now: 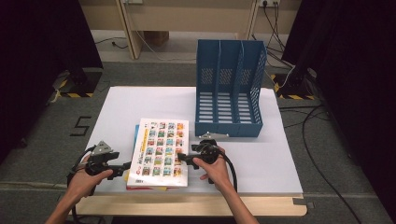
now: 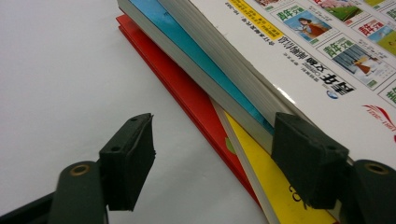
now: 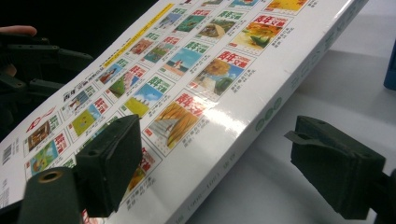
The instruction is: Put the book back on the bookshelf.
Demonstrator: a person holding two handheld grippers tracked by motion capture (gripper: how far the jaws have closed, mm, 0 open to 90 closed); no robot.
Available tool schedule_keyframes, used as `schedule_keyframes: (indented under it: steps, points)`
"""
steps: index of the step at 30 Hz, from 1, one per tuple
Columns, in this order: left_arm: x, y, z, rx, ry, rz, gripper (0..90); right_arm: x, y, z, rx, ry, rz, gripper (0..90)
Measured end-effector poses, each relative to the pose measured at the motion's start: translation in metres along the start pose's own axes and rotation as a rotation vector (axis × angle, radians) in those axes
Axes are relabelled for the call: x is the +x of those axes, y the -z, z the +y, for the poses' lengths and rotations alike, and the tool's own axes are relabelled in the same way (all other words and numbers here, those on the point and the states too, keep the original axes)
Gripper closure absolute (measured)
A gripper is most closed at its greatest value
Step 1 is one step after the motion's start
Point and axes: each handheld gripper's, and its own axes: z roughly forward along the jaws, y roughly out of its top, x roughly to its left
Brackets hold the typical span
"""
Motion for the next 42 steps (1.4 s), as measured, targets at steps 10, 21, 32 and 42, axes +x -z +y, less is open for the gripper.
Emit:
schedule_keyframes:
  steps: [10,21,32,42]
  points:
    - [0.003,-0.005,-0.001,-0.025,0.016,0.013,16.7,-0.01,-0.018,0.007,-0.004,-0.084,0.059,15.5]
    - [0.01,-0.012,0.001,-0.067,0.082,0.04,16.5,-0.006,-0.029,0.012,-0.002,-0.11,0.066,20.7]
    - [0.017,-0.015,0.002,-0.086,0.128,-0.014,33.3,0.002,-0.022,0.026,-0.052,-0.069,0.129,43.0]
    - [0.015,-0.015,0.002,-0.093,0.094,-0.001,34.6,0.003,-0.028,0.041,0.09,-0.079,0.18,46.8]
